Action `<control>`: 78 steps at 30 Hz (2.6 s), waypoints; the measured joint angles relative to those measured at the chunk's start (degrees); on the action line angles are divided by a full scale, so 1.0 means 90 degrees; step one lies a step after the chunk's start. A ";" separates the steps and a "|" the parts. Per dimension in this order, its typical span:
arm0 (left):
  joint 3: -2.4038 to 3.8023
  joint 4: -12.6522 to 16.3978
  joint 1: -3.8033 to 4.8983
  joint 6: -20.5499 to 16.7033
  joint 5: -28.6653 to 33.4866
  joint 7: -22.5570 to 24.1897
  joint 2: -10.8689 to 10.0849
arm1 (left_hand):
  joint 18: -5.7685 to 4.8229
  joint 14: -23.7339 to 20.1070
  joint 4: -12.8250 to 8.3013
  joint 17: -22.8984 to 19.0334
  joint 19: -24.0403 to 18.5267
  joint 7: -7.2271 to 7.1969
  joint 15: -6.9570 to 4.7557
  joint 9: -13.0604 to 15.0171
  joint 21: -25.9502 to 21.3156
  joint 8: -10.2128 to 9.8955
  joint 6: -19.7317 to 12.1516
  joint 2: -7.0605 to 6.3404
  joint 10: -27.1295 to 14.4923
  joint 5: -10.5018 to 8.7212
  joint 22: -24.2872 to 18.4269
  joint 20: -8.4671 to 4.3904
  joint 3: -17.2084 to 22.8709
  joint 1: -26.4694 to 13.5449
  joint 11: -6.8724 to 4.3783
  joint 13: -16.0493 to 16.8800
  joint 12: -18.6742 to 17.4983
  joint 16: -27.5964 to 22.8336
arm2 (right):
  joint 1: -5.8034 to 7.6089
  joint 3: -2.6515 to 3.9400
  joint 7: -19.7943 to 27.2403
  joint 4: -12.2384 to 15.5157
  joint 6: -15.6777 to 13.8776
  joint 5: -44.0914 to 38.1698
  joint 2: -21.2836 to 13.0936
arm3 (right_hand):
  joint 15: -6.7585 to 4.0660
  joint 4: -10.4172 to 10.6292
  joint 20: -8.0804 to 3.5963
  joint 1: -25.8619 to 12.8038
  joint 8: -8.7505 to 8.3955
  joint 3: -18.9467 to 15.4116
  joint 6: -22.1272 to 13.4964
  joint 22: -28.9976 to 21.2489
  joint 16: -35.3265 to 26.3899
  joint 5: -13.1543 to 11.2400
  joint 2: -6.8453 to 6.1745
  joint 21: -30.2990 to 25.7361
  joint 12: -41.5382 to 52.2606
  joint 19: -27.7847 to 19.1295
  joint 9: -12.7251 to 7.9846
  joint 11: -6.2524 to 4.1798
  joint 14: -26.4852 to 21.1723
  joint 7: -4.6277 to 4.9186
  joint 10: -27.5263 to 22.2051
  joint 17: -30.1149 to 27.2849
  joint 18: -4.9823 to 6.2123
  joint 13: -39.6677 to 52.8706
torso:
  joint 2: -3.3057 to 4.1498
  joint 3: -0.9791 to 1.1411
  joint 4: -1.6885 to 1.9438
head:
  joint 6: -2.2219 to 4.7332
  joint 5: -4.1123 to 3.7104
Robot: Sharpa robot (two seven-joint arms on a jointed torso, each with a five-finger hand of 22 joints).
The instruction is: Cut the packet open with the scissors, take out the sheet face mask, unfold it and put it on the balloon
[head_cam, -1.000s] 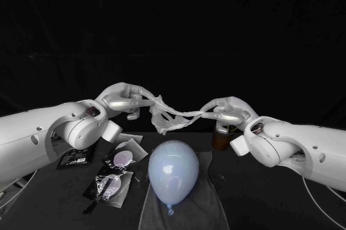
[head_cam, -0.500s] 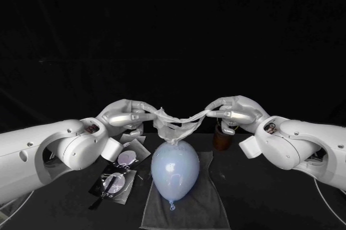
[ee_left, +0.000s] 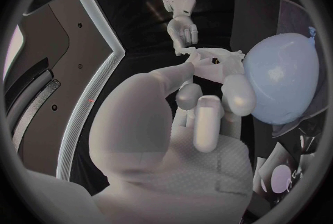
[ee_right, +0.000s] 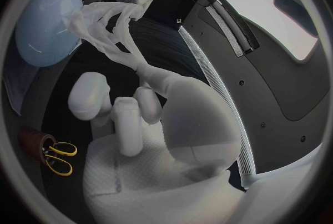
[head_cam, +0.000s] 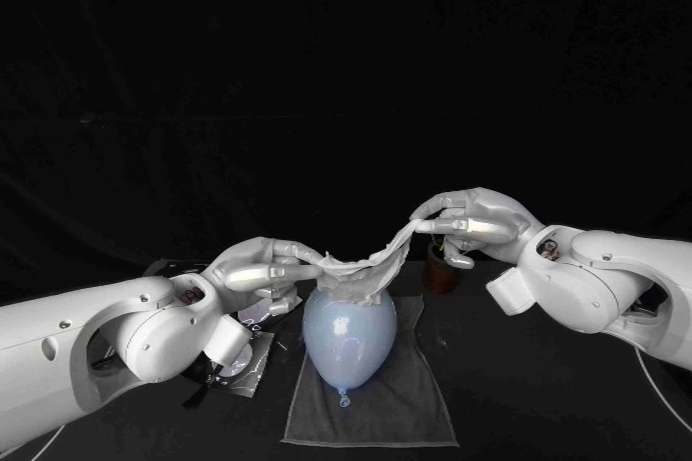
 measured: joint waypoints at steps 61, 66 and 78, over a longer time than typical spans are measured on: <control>-0.0143 -0.0719 -0.0840 0.0224 -0.1461 -0.0613 0.0027 | 0.0000 0.0000 -0.0020 0.0000 -0.0001 -0.0012 0.0000 0.0044 -0.0049 0.0033 -0.0013 -0.0040 0.0007 0.0014 0.0000 0.0001 0.0017 -0.0093 -0.0007 0.0022 0.0000 0.0002 | -0.0390 -0.0359 -0.0699 -0.0772 -0.0535 -0.0733 0.0861 | 0.0000 -0.0010 0.0000 -0.0045 0.0030 -0.0010 -0.0004 0.0000 0.0002 -0.0012 -0.0007 -0.0096 0.0000 0.0000 0.0001 0.0000 0.0000 0.0000 0.0000 0.0005 0.0010 0.0015 | 0.0162 -0.0090 0.0111 | -0.0613 -0.0117; -0.0149 -0.0768 -0.0847 0.0059 -0.1319 -0.0630 0.0100 | 0.0000 0.0000 -0.0018 0.0000 -0.0001 -0.0013 0.0000 0.0048 -0.0098 0.0033 -0.0014 -0.0009 0.0006 0.0014 0.0001 0.0001 0.0015 -0.0178 -0.0006 -0.0021 -0.0030 0.0002 | -0.0388 -0.0353 -0.0852 -0.0906 -0.0621 -0.0894 0.1083 | 0.0000 -0.0010 0.0000 -0.0045 0.0028 -0.0010 -0.0013 -0.0003 0.0002 -0.0012 -0.0007 -0.0097 0.0000 0.0000 0.0006 0.0000 0.0000 -0.0006 0.0000 0.0005 0.0068 -0.0005 | 0.0179 -0.0090 0.0113 | -0.0616 -0.0100; -0.0149 -0.0817 -0.0849 -0.0177 -0.1013 -0.0621 0.0197 | -0.0001 0.0009 0.0081 0.0000 -0.0196 0.0223 0.0079 0.0378 -0.0457 -0.0311 -0.0528 -0.0018 -0.0589 0.0030 0.0001 0.0102 -0.0602 -0.0452 0.0202 -0.0933 -0.0679 -0.0029 | -0.0394 -0.0353 -0.1205 -0.1222 -0.0892 -0.1319 0.1384 | 0.0000 -0.0010 -0.0001 -0.0045 0.0013 -0.0010 -0.0018 -0.0001 0.0000 0.0019 -0.0007 -0.0187 -0.0049 -0.0046 0.0006 0.0007 0.0000 0.0001 -0.0063 0.0001 0.0066 -0.0093 | 0.0202 -0.0094 0.0113 | -0.0598 -0.0079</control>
